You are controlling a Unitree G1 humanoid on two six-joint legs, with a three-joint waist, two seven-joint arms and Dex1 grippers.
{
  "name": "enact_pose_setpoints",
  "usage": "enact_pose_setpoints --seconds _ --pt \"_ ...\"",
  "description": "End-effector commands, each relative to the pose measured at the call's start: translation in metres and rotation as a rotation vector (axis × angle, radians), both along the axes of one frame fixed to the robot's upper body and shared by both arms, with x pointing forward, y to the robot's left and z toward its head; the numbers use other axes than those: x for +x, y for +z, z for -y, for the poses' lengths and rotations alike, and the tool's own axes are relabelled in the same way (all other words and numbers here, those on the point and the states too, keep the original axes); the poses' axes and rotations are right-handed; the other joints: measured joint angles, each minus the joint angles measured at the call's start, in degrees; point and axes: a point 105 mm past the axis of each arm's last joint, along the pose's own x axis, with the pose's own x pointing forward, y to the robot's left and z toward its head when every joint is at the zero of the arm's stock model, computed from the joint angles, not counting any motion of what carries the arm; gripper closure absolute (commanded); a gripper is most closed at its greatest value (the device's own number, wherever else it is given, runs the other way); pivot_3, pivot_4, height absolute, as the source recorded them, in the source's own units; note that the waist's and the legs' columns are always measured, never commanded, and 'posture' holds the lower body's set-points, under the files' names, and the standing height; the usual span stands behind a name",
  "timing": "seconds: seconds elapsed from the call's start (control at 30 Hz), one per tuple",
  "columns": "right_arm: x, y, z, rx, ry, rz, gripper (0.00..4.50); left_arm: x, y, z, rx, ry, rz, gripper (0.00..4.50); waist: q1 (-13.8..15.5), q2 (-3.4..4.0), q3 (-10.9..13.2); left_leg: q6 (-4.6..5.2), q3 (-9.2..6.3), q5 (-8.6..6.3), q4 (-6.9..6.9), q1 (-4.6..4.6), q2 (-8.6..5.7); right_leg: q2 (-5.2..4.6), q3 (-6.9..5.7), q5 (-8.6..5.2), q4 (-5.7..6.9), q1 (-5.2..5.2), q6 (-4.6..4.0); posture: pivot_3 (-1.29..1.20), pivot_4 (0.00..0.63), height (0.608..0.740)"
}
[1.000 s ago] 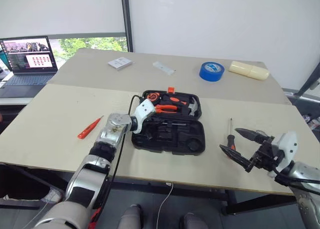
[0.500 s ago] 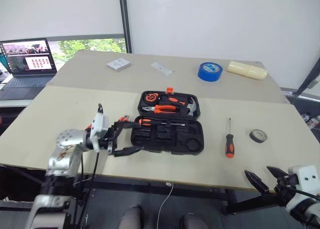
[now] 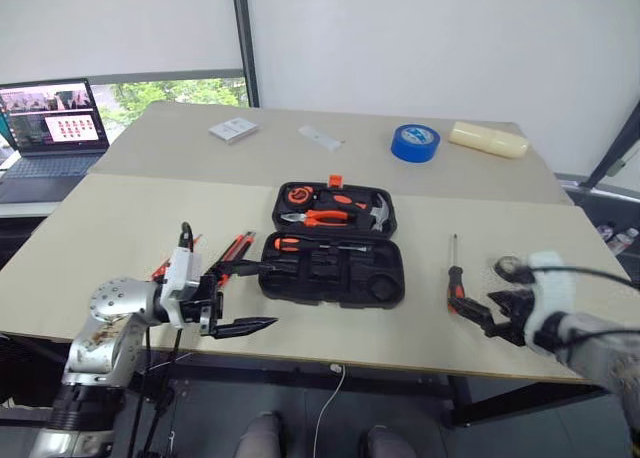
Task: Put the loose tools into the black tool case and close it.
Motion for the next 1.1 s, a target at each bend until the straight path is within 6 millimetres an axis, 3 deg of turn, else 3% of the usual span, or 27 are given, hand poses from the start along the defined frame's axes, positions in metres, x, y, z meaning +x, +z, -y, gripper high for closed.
enact_pose_setpoints --seconds 0.03,0.07,0.17,0.43,0.5,0.57,0.67,0.73,0.83,1.0,1.1 --pt "0.008 -0.008 0.003 -0.073 -0.028 -0.109 0.0 -0.004 0.013 0.009 -0.004 -0.026 0.054 0.09 0.15 -0.01 0.0 0.03 0.01 -0.02 -0.07 0.0 -0.02 0.0 0.0 0.01 -0.01 -0.01 0.09 0.0 0.15 0.74" --pt "0.013 -0.012 0.004 -0.081 -0.05 -0.116 0.0 -0.003 0.013 0.009 -0.003 -0.024 0.057 0.09 0.27 -0.01 0.0 0.07 0.01 -0.04 -0.13 -0.01 -0.01 0.02 -0.04 -0.02 -0.02 -0.01 0.09 0.0 0.15 0.74" --pt "0.024 -0.022 0.008 -0.091 -0.104 -0.143 0.77 -0.004 0.014 0.012 -0.002 -0.02 0.062 0.0 0.38 -0.01 0.01 0.13 0.0 -0.09 -0.16 -0.02 -0.01 0.03 -0.09 -0.11 -0.03 -0.01 0.07 0.0 0.15 0.74" --pt "0.018 -0.022 0.009 -0.047 -0.165 -0.123 3.46 -0.005 0.014 0.01 -0.012 0.013 0.067 0.0 0.17 -0.01 0.01 0.12 0.02 -0.09 0.01 0.0 0.18 0.16 -0.08 -0.37 -0.03 0.02 0.11 0.0 0.15 0.74" --pt "0.018 -0.014 0.007 0.006 -0.193 -0.055 3.49 -0.002 0.016 0.009 -0.043 0.043 0.062 0.0 0.15 -0.02 0.0 0.12 0.02 -0.09 0.03 0.0 0.3 0.29 -0.07 -0.35 -0.03 0.03 0.13 0.0 0.15 0.74" --pt "0.023 0.011 -0.004 0.062 -0.165 0.127 3.49 0.004 0.02 0.006 -0.1 0.102 0.044 0.0 0.08 -0.01 0.01 0.12 0.02 -0.09 0.01 0.0 0.39 0.41 -0.01 -0.25 -0.01 -0.01 0.28 0.0 0.15 0.74" --pt "0.031 0.071 -0.038 0.046 0.13 0.491 3.49 0.018 0.02 -0.006 -0.166 0.248 0.026 0.0 -0.27 0.16 0.11 0.12 0.02 -0.09 -0.03 -0.01 0.43 0.5 0.12 -0.21 0.03 -0.16 0.32 0.0 0.15 0.74" --pt "0.032 0.085 -0.056 -0.021 0.325 0.597 3.49 0.023 0.017 -0.012 -0.167 0.309 0.022 0.0 -0.57 0.19 0.12 0.12 0.11 -0.09 -0.03 0.0 0.43 0.56 0.36 -0.18 0.06 -0.25 0.32 0.0 0.15 0.74" --pt "0.045 0.069 -0.084 -0.343 0.7 0.561 3.49 0.027 0.012 -0.022 -0.175 0.392 0.005 0.0 -1.4 0.2 0.13 0.12 0.14 -0.09 -0.03 0.05 0.48 0.66 0.43 -0.22 0.03 -0.26 0.25 0.0 0.15 0.74" --pt "0.078 0.06 -0.126 -0.508 1.025 0.493 3.49 0.029 0.005 -0.031 -0.115 0.458 0.016 0.0 -1.9 0.07 0.18 0.1 0.38 -0.08 -0.11 0.13 0.52 0.76 0.88 -0.22 0.08 -0.54 -0.08 0.0 0.15 0.74" --pt "0.088 0.05 -0.134 -0.609 1.139 0.419 3.49 0.03 0.002 -0.033 -0.085 0.472 0.026 0.0 -1.68 0.06 0.23 0.08 0.56 -0.06 -0.14 0.02 0.49 0.81 1.16 0.16 0.21 -0.77 0.08 0.0 0.15 0.74"
